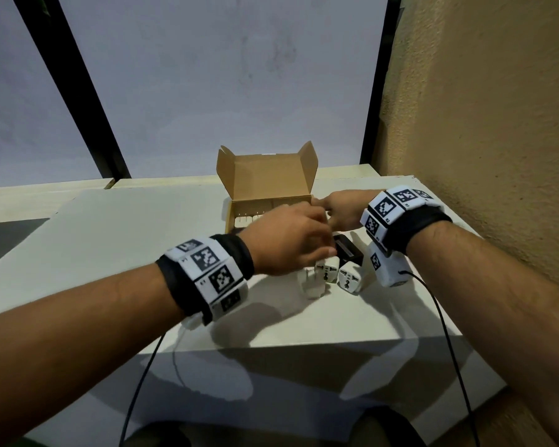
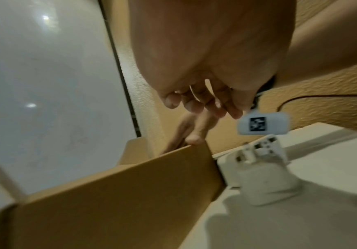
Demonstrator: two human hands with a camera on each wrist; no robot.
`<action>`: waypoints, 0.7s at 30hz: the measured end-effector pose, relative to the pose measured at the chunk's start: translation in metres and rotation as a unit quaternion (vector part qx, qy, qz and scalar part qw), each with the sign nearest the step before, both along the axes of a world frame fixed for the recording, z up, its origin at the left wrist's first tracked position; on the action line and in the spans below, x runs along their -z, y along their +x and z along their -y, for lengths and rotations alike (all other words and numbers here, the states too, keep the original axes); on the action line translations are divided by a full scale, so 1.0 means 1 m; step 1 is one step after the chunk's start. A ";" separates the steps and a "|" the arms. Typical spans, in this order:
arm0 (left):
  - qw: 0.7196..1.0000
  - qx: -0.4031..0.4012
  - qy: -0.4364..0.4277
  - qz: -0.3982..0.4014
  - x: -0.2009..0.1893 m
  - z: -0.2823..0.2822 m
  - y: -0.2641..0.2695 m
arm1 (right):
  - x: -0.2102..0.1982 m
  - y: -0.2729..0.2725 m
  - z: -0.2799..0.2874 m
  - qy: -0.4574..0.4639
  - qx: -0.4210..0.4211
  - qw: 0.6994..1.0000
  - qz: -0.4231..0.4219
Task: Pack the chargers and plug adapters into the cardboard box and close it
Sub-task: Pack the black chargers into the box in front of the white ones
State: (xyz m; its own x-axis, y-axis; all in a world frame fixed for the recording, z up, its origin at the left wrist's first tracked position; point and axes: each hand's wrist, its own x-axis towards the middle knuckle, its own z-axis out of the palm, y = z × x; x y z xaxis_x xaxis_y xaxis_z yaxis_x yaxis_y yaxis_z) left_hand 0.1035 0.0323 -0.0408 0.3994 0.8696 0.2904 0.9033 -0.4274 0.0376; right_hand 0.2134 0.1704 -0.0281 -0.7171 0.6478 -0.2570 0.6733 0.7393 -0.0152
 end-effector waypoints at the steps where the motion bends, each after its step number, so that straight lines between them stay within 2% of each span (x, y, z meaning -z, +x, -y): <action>1: 1.000 0.007 -0.007 -0.018 0.002 0.003 0.008 | -0.001 0.001 -0.002 0.002 0.002 1.000 0.006; 5: 0.992 -0.043 -0.055 -0.107 0.013 0.001 0.038 | 0.000 0.004 -0.007 0.010 0.018 1.000 0.018; 8: 0.985 -0.071 -0.086 -0.131 0.022 -0.005 0.050 | 0.001 0.005 -0.007 0.001 0.023 1.000 0.017; 11: 0.980 -0.091 -0.123 -0.128 0.026 -0.006 0.054 | 0.000 0.006 -0.006 0.009 0.018 1.000 0.016; 14: 0.982 -0.090 -0.111 -0.126 0.026 -0.004 0.052 | -0.001 0.005 -0.005 0.020 0.011 1.000 0.020; 21: 0.983 -0.043 -0.162 -0.069 0.023 0.004 0.038 | -0.004 0.007 0.001 0.004 0.017 1.000 0.006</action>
State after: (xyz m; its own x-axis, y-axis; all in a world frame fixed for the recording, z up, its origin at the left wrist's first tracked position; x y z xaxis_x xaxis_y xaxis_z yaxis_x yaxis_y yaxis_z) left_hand 0.1418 0.0285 -0.0636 0.3369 0.9396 -0.0596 0.9415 -0.3354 0.0341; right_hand 0.2204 0.1695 -0.0243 -0.6914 0.6738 -0.2609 0.6981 0.7160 -0.0010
